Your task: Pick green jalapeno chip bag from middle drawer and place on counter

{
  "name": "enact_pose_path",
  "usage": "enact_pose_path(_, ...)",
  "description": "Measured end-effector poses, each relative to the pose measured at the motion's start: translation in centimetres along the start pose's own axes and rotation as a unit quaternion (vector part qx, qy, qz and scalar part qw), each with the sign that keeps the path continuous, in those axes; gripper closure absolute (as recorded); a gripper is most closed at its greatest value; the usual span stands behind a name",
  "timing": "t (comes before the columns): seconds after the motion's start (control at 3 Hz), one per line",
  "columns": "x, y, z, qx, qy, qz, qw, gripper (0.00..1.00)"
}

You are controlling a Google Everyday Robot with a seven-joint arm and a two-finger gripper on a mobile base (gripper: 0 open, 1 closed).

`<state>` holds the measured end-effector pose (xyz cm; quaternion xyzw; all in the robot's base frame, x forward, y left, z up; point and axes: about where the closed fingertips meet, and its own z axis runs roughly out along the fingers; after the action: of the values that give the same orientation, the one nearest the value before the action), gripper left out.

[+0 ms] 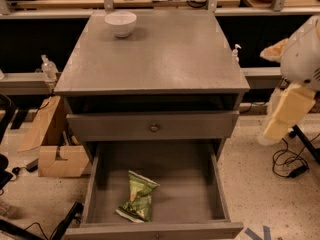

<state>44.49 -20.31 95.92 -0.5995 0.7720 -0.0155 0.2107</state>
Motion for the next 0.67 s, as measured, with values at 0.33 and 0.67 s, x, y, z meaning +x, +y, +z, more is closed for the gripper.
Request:
enact_pose_path(0.33,0.5,2.1,5.4,-0.017,-0.070,0.015,0.9973,0.00)
enact_pose_path(0.67,0.5,5.2,11.3,-0.031,-0.149,0.024,0.9881,0.00)
